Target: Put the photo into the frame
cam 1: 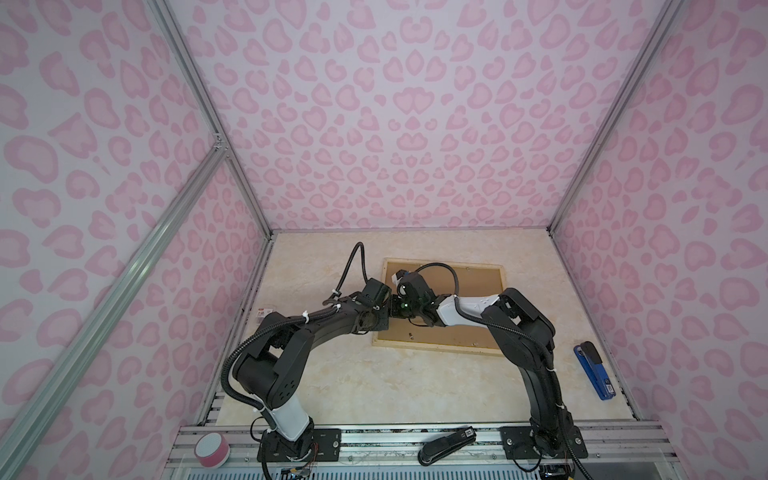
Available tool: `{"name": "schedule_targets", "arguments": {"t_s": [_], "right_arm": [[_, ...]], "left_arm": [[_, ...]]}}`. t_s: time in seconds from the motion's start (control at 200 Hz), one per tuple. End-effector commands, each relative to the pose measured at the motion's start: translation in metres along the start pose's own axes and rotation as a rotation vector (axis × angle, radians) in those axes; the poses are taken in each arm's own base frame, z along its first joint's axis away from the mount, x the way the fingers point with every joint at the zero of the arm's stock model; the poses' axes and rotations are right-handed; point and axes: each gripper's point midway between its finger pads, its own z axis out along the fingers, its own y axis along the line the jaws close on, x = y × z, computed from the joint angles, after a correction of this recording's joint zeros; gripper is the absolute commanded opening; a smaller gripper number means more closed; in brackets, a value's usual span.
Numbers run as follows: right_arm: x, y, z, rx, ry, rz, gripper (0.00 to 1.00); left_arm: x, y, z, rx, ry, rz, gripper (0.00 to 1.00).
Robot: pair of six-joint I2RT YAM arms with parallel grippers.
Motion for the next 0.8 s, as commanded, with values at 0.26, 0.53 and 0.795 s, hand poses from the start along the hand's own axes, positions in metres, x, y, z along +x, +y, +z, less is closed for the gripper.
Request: {"name": "schedule_targets", "arguments": {"t_s": [0.26, 0.53, 0.795], "right_arm": [[0.015, -0.027, 0.017, 0.078, -0.015, 0.09, 0.23], [0.014, -0.025, 0.019, 0.084, -0.031, 0.098, 0.23], [0.011, -0.018, 0.024, 0.043, -0.032, 0.127, 0.23]], "left_arm": [[0.02, -0.017, 0.006, 0.071, 0.079, 0.008, 0.11], [0.023, -0.016, 0.008, 0.066, 0.082, 0.015, 0.11], [0.023, -0.015, 0.009, 0.06, 0.079, 0.015, 0.11]]}}
